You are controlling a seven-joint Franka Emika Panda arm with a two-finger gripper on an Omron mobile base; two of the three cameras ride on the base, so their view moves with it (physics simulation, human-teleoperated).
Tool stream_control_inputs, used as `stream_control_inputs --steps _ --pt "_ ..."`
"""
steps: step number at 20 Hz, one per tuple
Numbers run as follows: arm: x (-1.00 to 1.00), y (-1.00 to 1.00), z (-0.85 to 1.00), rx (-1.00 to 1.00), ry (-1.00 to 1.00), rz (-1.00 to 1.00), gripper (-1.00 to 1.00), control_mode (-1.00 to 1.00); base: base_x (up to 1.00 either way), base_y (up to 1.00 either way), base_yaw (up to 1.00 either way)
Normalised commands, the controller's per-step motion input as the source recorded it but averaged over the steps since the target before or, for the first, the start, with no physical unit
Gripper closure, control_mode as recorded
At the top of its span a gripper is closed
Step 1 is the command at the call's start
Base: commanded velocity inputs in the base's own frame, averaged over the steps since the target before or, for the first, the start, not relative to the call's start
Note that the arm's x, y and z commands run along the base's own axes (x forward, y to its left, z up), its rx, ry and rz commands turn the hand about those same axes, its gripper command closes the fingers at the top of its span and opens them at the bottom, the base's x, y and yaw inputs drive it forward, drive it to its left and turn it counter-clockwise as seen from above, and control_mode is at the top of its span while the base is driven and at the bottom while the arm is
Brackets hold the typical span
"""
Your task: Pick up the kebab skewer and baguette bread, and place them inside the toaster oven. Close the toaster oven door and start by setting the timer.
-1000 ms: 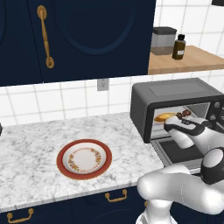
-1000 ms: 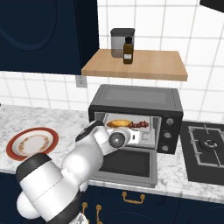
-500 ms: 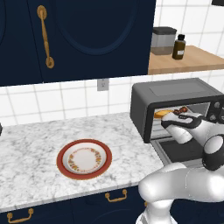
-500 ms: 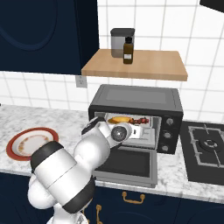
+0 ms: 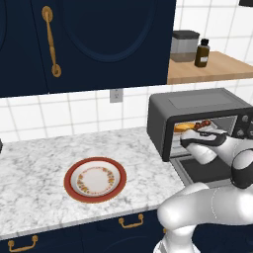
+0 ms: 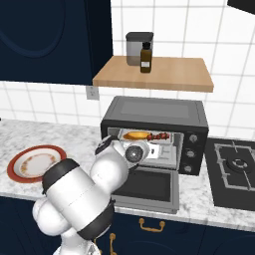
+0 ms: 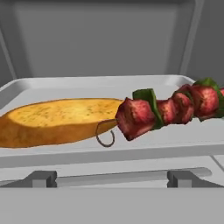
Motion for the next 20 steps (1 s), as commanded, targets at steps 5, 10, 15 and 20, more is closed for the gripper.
stream_control_inputs --steps 5,10,15,20 --pt "-0.65 -0.29 0.16 0.00 0.01 0.00 -1.00 -1.00 0.00 0.00 0.00" --pt "-0.61 -0.25 0.37 0.00 0.11 0.00 -1.00 -1.00 0.00 0.00 0.00" --pt "-0.56 -0.34 0.56 0.00 0.20 0.00 -1.00 -1.00 0.00 0.00 0.00" --pt "-0.72 -0.73 0.26 0.00 0.18 0.00 -1.00 -1.00 0.00 0.00 0.00"
